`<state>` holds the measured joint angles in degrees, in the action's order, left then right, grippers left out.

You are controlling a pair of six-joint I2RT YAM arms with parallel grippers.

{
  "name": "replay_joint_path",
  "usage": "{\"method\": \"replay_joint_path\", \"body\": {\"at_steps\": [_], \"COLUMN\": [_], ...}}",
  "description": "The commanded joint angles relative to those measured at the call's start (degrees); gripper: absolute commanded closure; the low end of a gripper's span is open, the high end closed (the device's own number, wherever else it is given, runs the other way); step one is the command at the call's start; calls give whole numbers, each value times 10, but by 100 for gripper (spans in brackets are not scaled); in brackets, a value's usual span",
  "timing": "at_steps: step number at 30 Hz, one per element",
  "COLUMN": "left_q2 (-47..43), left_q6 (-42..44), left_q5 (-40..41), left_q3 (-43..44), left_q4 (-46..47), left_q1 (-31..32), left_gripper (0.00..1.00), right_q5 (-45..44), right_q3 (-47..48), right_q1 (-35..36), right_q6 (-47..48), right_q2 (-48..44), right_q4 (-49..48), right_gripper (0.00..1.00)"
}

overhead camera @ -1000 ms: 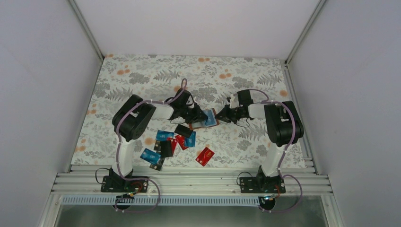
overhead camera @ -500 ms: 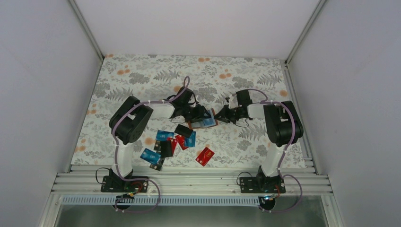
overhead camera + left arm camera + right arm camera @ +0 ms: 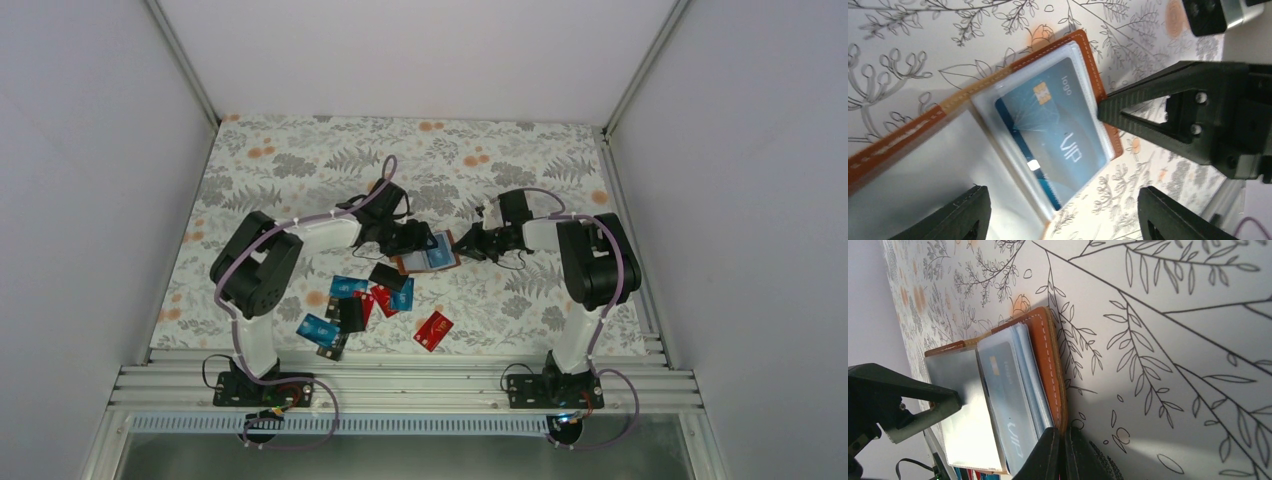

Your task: Put the credit cards into the card holder

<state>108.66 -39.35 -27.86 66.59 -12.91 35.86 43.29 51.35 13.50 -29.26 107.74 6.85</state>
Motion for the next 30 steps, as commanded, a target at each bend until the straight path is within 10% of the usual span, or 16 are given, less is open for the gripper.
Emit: {"method": "replay_joint_path", "body": {"at_steps": [1, 12, 30], "left_q2": [-7, 29, 81], "left_q6": [34, 80, 90], "left_q5": [37, 80, 80], "left_q3": [-9, 27, 66], "left_q4": [-29, -51, -55], "left_q1": [0, 8, 19], "left_gripper": [33, 85, 98], "right_q5": [-24, -106, 27], "right_q3": [8, 42, 47], "right_q1": [3, -1, 20], "right_q6": [21, 50, 80], "right_q2": [5, -60, -71], "right_q4": [36, 119, 109], "right_gripper": [89, 62, 60]}}
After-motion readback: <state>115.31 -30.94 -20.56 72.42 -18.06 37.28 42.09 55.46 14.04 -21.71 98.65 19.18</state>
